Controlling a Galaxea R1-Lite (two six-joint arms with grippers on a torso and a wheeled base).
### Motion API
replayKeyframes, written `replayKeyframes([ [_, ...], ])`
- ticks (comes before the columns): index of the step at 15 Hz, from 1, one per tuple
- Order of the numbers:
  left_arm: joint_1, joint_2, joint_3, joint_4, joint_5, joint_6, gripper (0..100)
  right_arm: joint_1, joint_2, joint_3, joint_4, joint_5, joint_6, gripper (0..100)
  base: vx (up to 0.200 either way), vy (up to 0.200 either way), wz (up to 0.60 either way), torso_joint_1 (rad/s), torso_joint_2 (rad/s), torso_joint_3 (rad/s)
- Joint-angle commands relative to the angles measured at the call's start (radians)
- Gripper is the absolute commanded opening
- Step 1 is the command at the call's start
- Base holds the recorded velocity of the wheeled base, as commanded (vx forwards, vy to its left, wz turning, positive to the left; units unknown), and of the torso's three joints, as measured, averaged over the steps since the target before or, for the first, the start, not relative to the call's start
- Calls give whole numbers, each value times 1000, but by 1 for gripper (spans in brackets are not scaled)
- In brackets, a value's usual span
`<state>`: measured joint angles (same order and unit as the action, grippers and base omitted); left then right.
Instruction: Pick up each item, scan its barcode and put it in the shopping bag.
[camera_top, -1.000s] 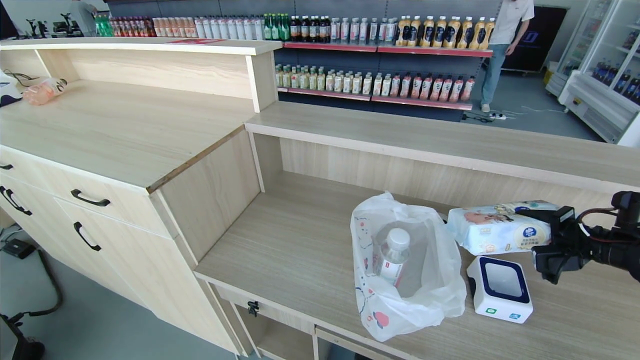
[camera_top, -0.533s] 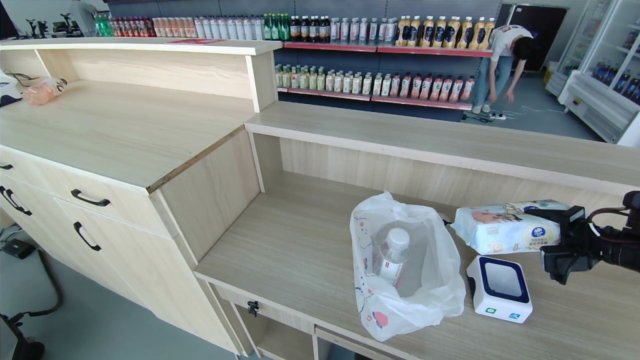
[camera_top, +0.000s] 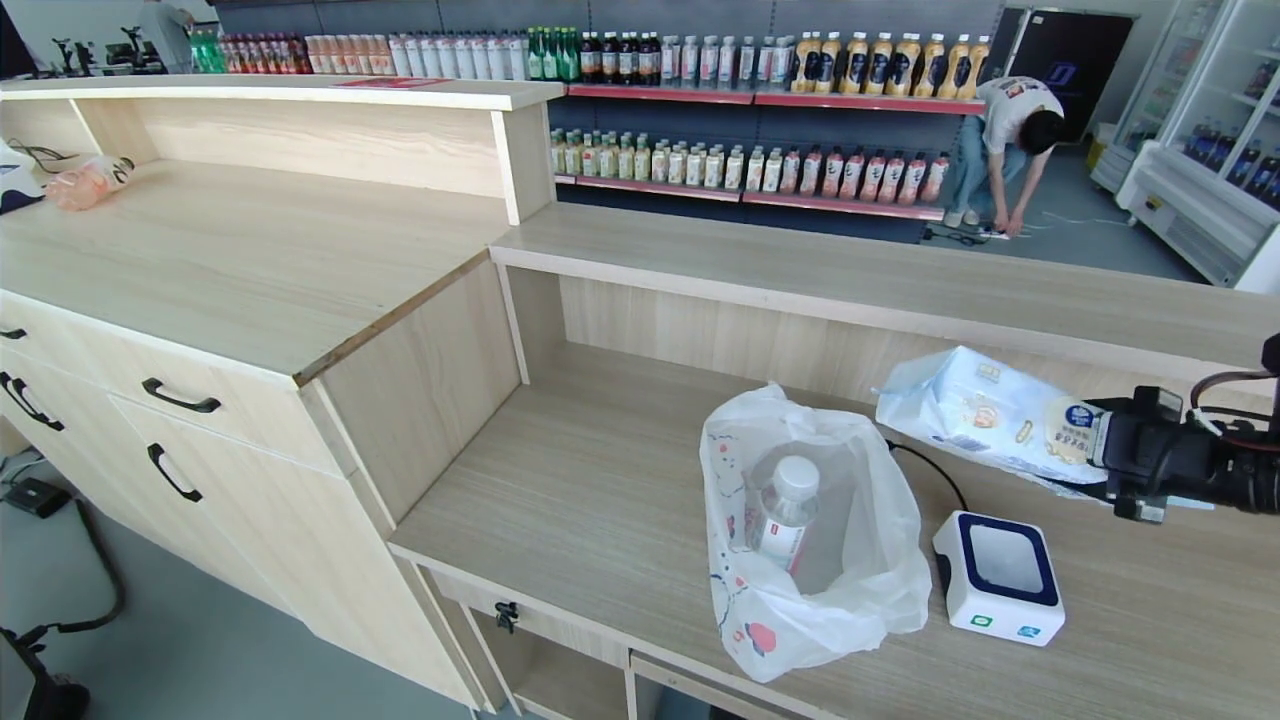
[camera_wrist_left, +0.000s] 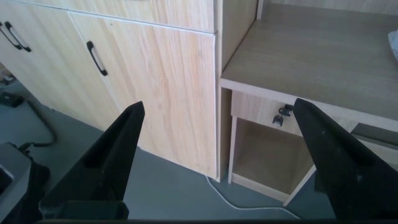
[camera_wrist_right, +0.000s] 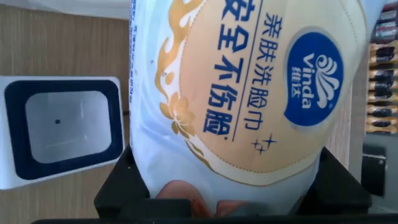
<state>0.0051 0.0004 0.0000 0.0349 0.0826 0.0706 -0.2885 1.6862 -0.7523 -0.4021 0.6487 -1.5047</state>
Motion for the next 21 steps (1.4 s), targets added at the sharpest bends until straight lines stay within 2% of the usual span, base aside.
replayKeyframes([
  [1,1,0,0,0,0,0,100,78,-215,18,154,-11,170,0,0,0,0,0,0,0],
  [4,-1,0,0,0,0,0,100,118,-238,21,204,-44,233,0,0,0,200,1,2,-1],
  [9,1,0,0,0,0,0,100,267,-296,47,198,-256,796,0,0,0,600,4,4,1],
  [11,1,0,0,0,0,0,100,295,-290,59,198,-299,862,0,0,0,0,0,0,0],
  [12,-1,0,0,0,0,0,100,312,-257,90,200,-336,966,0,0,0,0,0,0,0],
  [14,1,0,0,0,0,0,100,308,-207,134,189,-357,1029,0,0,0,0,0,0,0],
  [17,-1,0,0,0,0,0,100,292,-154,179,169,-362,1054,0,0,0,0,0,0,0],
  [21,1,0,0,0,0,0,100,290,-89,194,78,-362,1112,0,0,0,0,0,0,0],
])
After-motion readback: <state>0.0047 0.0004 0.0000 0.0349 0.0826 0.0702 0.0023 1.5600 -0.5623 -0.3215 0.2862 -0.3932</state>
